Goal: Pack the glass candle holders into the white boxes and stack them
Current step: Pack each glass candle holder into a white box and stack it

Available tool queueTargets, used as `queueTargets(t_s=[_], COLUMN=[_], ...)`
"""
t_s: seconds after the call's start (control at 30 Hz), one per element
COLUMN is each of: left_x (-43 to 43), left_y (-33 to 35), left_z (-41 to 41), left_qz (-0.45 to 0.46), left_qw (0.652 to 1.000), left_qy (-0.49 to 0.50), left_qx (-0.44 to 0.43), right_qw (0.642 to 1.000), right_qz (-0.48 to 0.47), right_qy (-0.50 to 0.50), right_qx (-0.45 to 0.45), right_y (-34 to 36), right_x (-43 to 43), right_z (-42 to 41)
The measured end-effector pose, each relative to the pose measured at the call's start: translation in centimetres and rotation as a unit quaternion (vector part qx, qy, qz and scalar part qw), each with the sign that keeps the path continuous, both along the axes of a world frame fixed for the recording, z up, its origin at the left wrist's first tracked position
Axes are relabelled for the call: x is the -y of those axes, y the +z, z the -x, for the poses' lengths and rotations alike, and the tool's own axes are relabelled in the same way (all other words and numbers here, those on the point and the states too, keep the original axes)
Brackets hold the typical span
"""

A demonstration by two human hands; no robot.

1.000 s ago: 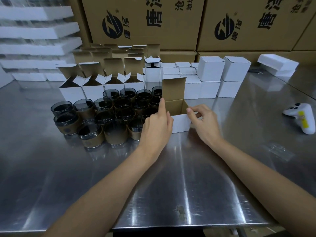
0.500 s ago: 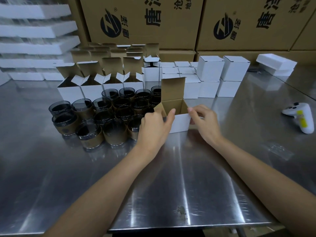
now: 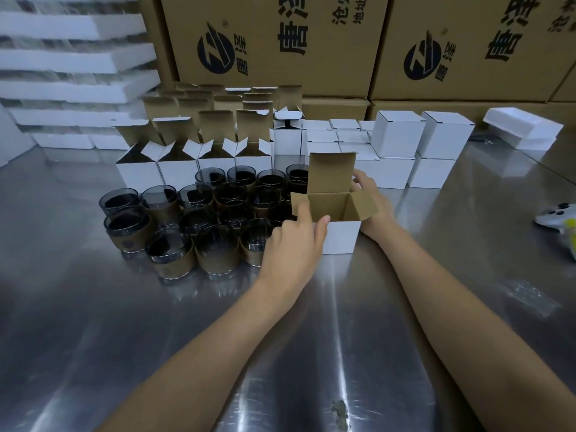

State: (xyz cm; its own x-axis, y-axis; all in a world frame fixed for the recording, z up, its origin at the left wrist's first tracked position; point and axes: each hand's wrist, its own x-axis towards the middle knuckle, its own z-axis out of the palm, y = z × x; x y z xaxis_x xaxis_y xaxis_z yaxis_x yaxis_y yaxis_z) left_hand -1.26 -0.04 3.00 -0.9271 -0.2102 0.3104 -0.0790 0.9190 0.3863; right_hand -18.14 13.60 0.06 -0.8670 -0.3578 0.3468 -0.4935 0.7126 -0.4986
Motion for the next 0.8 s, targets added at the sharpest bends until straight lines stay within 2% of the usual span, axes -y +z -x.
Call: queueTargets(t_s=[0.13, 0.23, 0.37, 0.63, 0.8], left_x=[-0.2, -0.3, -0.4, -0.6, -0.7], left_y=[-0.6, -0.9, -1.1, -1.2, -1.2], left_z=[0.3, 0.4, 0.4, -0.1, -0.4], left_qz=[0.003, 0.023, 0.029, -0.05, -0.097], left_qw=[1.0, 0.999, 0.999, 0.999, 0.995], left_qy=[0.003, 0.014, 0.022, 0.005, -0.002], left_qx=[0.02, 0.024, 0.025, 0.015, 0.008], right_qw=[1.0, 0.995, 0.982, 0.958, 0.942], right_qz=[-0.01, 0.088, 0.188, 0.277, 0.322], right_qy=[0.003, 0.0, -0.02, -0.034, -0.058], right_qx=[-0.029, -0.038, 0.001, 0.07, 0.071], right_y=[-0.4, -0.6, -0.4, 0.2, 0.7], right_x=[-0.7, -1.1, -2.0, -5.4, -6.0], right_z=[0.6, 0.4, -0.8, -3.2, -3.8])
